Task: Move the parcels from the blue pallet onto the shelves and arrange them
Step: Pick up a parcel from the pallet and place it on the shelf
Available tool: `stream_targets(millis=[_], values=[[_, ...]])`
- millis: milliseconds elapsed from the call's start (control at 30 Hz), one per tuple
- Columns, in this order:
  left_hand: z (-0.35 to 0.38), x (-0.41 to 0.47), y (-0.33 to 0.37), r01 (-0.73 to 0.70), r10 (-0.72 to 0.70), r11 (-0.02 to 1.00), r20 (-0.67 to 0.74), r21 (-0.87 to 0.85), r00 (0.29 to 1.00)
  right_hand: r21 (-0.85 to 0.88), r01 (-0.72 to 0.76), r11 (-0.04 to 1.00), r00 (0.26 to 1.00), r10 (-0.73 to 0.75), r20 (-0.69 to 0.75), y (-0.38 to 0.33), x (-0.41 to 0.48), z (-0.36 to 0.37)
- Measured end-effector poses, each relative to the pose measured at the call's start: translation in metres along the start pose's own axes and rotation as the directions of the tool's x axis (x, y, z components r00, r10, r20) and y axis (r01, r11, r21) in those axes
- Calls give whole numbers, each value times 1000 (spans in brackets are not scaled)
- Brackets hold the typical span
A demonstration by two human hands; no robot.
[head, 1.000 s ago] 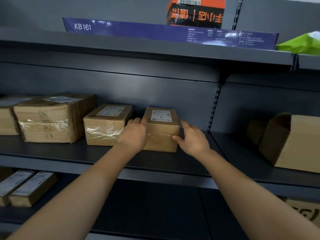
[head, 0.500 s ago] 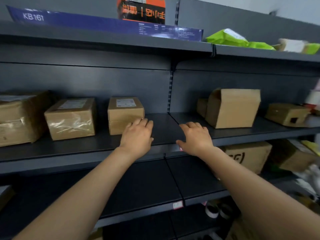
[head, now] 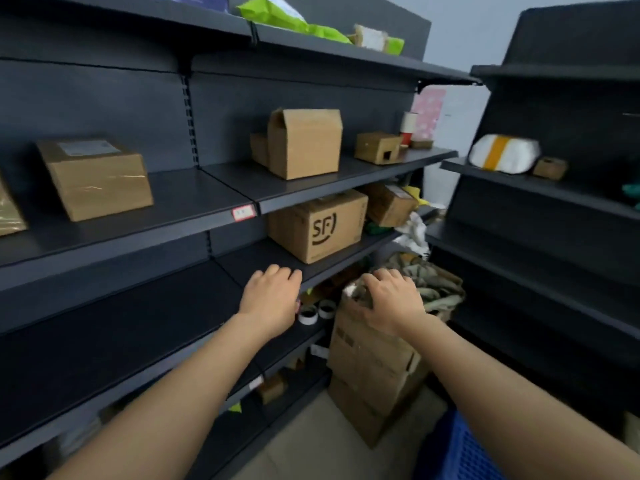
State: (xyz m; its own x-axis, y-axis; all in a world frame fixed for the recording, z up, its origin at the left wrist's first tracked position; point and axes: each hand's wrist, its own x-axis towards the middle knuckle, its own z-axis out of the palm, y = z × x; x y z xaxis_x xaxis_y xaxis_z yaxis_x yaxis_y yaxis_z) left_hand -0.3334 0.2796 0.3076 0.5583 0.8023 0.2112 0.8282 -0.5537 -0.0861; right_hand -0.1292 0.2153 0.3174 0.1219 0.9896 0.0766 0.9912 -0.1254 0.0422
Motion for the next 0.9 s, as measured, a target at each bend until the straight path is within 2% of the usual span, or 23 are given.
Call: stream_targets(millis=[333, 600, 900], values=[[26, -35, 169, -284, 293, 951, 69, -120, 954, -28, -295, 955, 949, 297, 106, 114, -164, 41], [34, -69, 333, -406, 434, 890, 112, -207, 894, -59, -468, 882, 861, 470, 197, 222, -304, 58], [45, -101, 516, -513, 561, 816, 154, -265, 813, -95, -640, 762, 724, 640, 255, 335, -436, 79]])
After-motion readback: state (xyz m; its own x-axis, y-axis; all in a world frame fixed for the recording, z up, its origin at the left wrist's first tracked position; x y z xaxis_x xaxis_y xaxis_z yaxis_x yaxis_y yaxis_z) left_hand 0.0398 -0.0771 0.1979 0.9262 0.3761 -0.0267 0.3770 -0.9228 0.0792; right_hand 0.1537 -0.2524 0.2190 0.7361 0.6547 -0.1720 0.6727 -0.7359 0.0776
